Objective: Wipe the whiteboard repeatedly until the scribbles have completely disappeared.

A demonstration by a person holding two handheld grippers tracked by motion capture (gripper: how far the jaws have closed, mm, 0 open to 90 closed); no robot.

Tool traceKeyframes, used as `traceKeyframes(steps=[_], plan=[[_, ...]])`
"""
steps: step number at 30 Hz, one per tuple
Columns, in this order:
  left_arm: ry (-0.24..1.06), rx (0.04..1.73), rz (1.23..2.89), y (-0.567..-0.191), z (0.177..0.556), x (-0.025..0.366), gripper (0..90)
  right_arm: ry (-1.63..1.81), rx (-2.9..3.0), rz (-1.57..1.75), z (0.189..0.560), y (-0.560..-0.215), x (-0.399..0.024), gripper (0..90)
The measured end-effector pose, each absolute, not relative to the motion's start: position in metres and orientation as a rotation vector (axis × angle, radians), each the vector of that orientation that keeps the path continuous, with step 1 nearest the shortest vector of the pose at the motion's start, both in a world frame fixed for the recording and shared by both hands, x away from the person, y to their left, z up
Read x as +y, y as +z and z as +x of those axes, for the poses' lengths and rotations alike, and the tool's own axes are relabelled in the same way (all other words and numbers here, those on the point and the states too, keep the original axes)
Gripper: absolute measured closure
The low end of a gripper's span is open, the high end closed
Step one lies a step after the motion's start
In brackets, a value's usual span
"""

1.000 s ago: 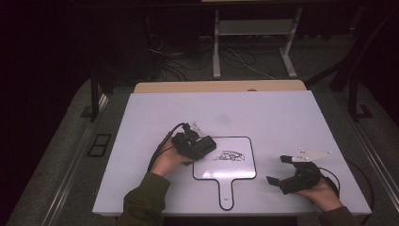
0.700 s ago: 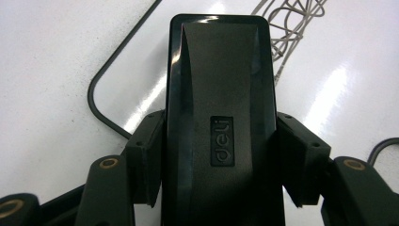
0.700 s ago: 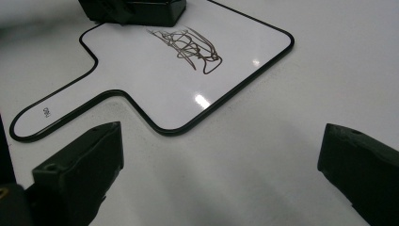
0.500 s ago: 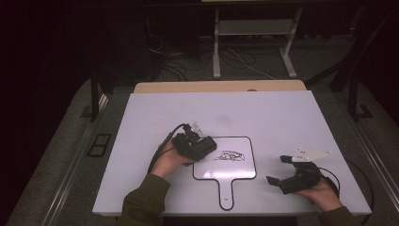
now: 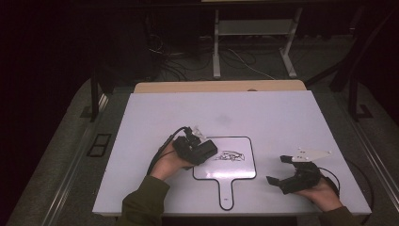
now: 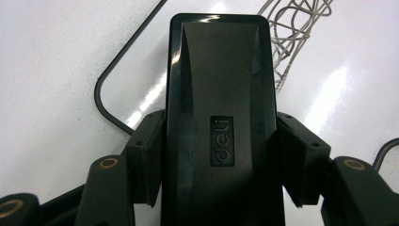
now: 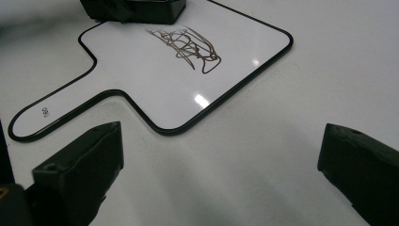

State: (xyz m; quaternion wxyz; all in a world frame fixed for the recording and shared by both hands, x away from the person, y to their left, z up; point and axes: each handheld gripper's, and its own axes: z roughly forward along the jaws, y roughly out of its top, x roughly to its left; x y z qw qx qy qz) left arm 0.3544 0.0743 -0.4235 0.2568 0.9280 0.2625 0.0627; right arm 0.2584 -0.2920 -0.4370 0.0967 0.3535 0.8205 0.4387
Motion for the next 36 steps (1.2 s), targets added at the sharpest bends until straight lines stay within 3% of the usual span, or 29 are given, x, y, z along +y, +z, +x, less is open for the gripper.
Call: traceKeyframes(steps=[9,24,36], plan=[[0.221,0.791,2.482,-0.425,0.375,0.084,39.2,1.3,2.429,1.052,0.258,-0.437,-0.293,0.0],[0.191,0.714,2.532,-0.424,0.352,0.07,39.1,1.293,2.437,1.047,0.258,-0.438,-0.291,0.0],[0.204,0.745,2.519,-0.424,0.363,0.067,39.2,1.297,2.435,1.049,0.258,-0.437,-0.291,0.0]])
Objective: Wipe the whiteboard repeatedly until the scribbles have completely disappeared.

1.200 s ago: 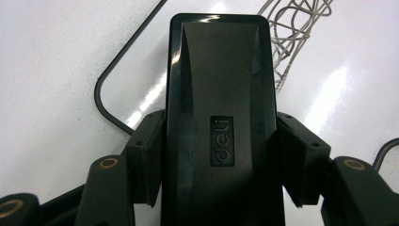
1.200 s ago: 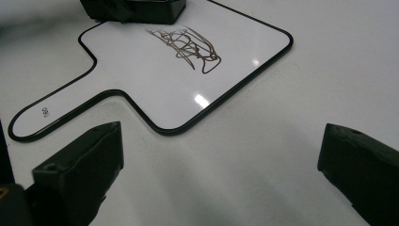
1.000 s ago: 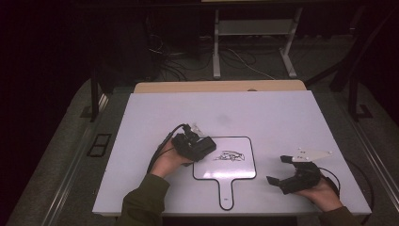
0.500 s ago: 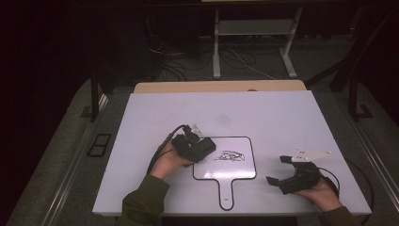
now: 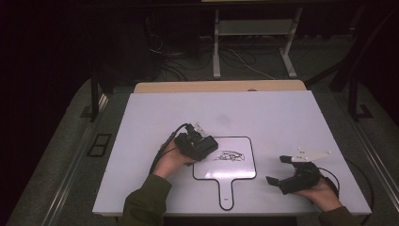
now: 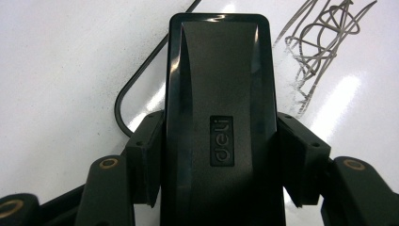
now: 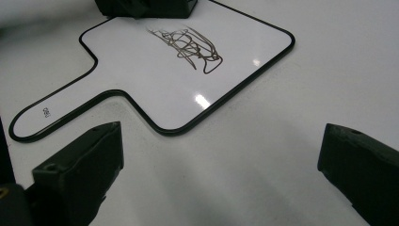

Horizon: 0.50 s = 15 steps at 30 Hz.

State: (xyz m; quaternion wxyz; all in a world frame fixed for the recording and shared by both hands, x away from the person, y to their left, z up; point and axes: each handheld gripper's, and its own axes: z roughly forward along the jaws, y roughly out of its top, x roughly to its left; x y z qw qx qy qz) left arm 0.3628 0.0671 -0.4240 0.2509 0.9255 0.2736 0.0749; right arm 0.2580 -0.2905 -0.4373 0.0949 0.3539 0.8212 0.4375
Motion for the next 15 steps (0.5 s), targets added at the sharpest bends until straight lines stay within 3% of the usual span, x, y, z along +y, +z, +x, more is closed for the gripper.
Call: traceKeyframes(steps=[6,15], plan=[[0.185,0.683,2.537,-0.424,0.351,0.057,39.2,1.3,2.429,1.051,0.258,-0.437,-0.291,0.0],[0.211,0.733,2.515,-0.424,0.364,0.061,39.2,1.297,2.434,1.049,0.258,-0.437,-0.291,0.0]])
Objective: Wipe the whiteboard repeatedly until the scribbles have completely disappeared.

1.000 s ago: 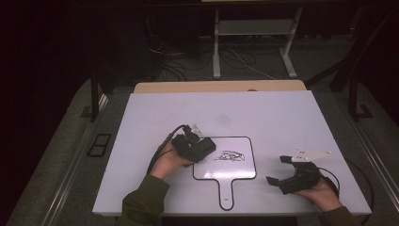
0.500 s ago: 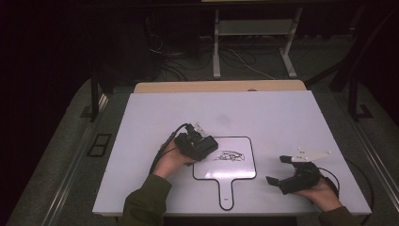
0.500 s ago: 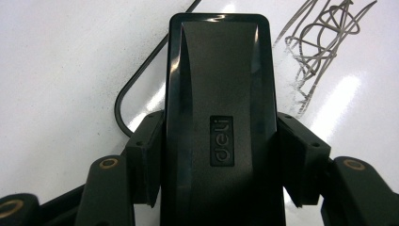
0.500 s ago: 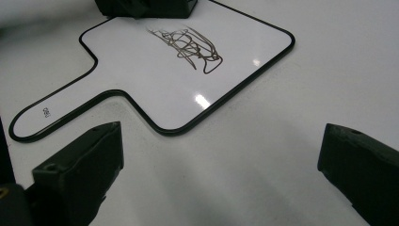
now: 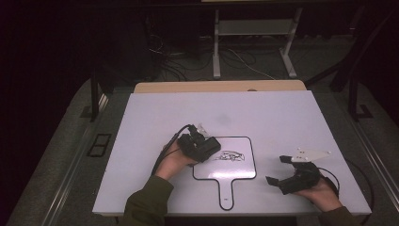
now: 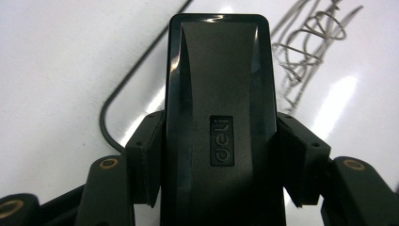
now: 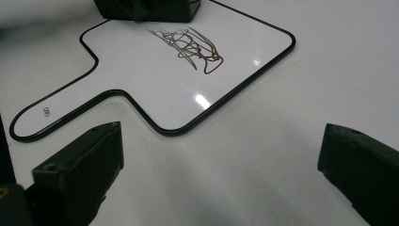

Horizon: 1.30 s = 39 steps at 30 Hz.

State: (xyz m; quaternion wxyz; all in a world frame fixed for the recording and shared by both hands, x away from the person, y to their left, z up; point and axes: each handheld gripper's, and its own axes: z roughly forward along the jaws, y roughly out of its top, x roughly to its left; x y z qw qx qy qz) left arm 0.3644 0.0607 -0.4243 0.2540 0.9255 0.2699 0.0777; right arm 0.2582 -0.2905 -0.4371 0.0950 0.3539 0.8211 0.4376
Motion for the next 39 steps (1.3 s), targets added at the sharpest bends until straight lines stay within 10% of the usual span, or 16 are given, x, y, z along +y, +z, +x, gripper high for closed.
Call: traceKeyframes(steps=[39], plan=[[0.177,0.697,2.523,-0.424,0.382,0.029,39.1,1.299,2.428,1.049,0.258,-0.437,-0.292,0.0]])
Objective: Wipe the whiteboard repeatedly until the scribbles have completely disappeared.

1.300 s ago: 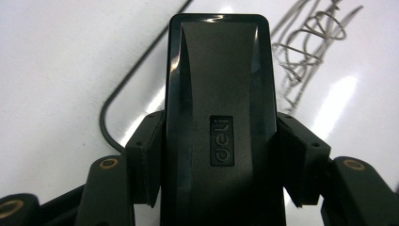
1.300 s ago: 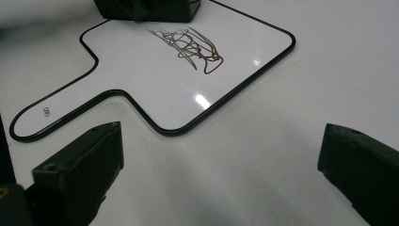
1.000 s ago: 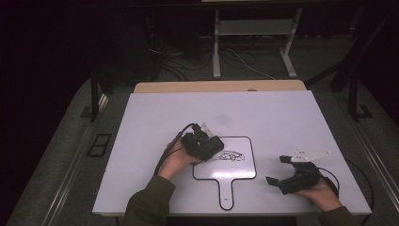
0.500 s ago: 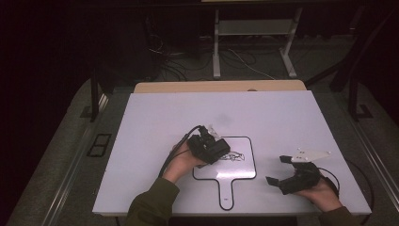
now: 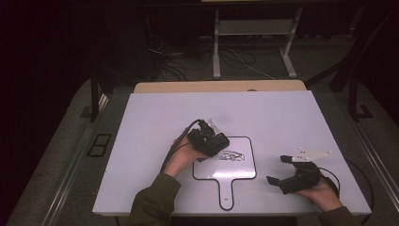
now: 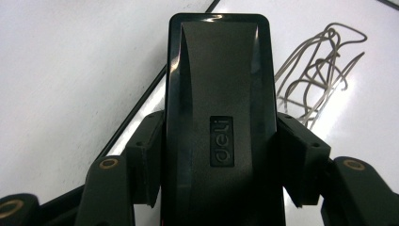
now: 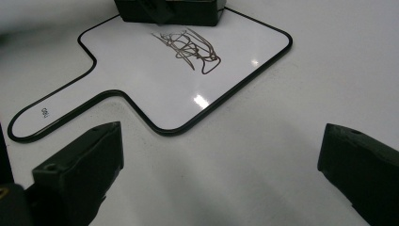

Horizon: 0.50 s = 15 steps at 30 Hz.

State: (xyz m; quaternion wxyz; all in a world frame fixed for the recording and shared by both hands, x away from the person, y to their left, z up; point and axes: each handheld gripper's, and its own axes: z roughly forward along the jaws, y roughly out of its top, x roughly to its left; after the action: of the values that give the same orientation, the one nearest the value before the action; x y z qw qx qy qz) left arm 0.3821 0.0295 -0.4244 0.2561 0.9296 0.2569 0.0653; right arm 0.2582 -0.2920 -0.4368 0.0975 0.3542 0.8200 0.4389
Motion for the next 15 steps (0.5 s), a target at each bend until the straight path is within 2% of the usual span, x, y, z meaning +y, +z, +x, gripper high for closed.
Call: traceKeyframes(steps=[15], plan=[[0.129,0.606,2.554,-0.424,0.378,-0.002,39.1,1.301,2.43,1.048,0.258,-0.437,-0.293,0.0]])
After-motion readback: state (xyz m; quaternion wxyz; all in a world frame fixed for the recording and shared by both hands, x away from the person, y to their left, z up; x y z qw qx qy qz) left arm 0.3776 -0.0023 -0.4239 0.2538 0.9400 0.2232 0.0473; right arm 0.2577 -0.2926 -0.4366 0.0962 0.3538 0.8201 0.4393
